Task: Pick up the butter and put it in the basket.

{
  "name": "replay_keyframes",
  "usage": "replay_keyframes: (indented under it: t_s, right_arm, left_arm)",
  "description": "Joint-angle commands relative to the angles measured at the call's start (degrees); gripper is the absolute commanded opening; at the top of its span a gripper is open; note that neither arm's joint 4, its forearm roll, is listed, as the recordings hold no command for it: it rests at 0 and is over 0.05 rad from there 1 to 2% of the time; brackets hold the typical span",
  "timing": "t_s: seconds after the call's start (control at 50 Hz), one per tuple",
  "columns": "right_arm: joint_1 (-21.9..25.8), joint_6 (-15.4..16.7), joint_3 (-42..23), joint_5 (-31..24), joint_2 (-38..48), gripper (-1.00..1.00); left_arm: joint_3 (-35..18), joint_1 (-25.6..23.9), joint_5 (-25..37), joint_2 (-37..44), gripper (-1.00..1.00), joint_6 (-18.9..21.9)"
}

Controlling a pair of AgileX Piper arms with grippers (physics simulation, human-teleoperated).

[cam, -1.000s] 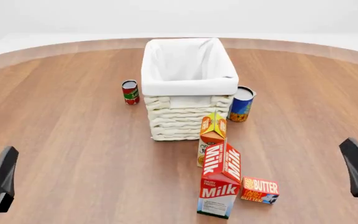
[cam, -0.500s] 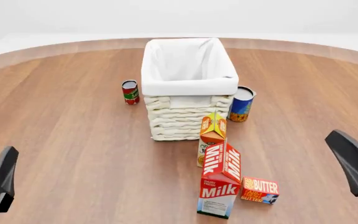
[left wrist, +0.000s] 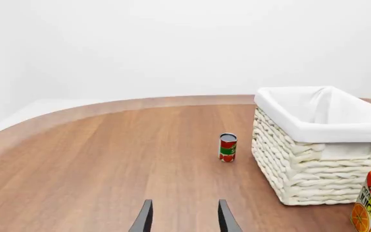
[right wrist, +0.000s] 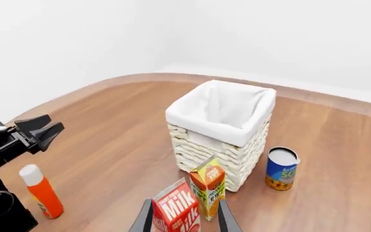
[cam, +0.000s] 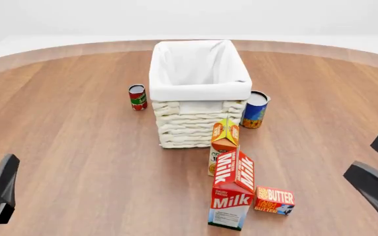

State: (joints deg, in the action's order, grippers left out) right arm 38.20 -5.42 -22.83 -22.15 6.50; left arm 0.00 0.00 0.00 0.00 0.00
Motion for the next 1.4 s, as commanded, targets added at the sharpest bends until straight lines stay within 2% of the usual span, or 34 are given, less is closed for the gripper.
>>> replay_keyframes:
  t_s: [0.02, 0.18, 0.22, 0.24, 0.28, 0.32, 0.36, 0.38, 0.42, 0.46, 0.58, 0.78, 1.0, 1.28, 1.36, 1.4]
  right_arm:
    - [8.6, 2.6, -5.3, -4.7, 3.5, 1.0]
    - [11.1, 4.5, -1.9, -3.4, 3.6, 1.0]
    - [13.3, 5.2, -6.4, -13.2, -1.2, 1.0]
    - [13.5, 5.6, -7.2, -14.9, -2.1, 1.0]
    - [14.8, 6.5, -7.3, -16.8, -3.2, 1.0]
    - [14.8, 6.4, -11.3, -20.9, -2.7, 1.0]
    - [14.8, 6.4, -11.3, -20.9, -2.7, 1.0]
    - [16.0, 6.9, -12.1, -24.1, -3.9, 1.0]
    - [16.8, 7.8, -14.3, -25.1, -1.4, 1.0]
    - [17.4, 8.4, -13.8, -26.5, -1.9, 1.0]
    - [18.5, 9.1, -17.1, -26.9, 3.7, 1.0]
    - [21.4, 10.8, -19.6, -29.4, 7.7, 1.0]
    - [20.2, 14.7, -20.7, -29.9, 13.6, 1.0]
    - [20.9, 17.6, -26.9, -36.5, 20.7, 1.0]
    - [18.9, 20.7, -27.5, -37.4, 23.3, 1.0]
    - [18.7, 20.7, -28.1, -37.7, 23.9, 1.0]
  left_arm:
    - [0.0, 0.0, 0.0, 0.0, 1.0, 0.0]
    - [0.0, 0.0, 0.0, 0.0, 1.0, 0.0]
    - [0.0, 0.0, 0.0, 0.0, 1.0, 0.0]
    - [0.0, 0.0, 0.0, 0.0, 1.0, 0.0]
    - [0.0, 0.0, 0.0, 0.0, 1.0, 0.0]
    - [0.0, 0.0, 0.0, 0.0, 1.0, 0.0]
    - [0.0, 0.0, 0.0, 0.0, 1.0, 0.0]
    - [0.0, 0.0, 0.0, 0.0, 1.0, 0.0]
    - [0.0, 0.0, 0.0, 0.0, 1.0, 0.0]
    - [0.0, 0.0, 0.0, 0.0, 1.0, 0.0]
    - [0.0, 0.0, 0.0, 0.0, 1.0, 0.0]
    - [0.0, 0.0, 0.0, 0.0, 1.0, 0.0]
    - [0.0, 0.0, 0.0, 0.0, 1.0, 0.0]
    - [0.0, 0.0, 0.0, 0.0, 1.0, 0.0]
    - [0.0, 0.0, 0.0, 0.0, 1.0, 0.0]
    - [0.0, 0.0, 0.0, 0.0, 1.0, 0.0]
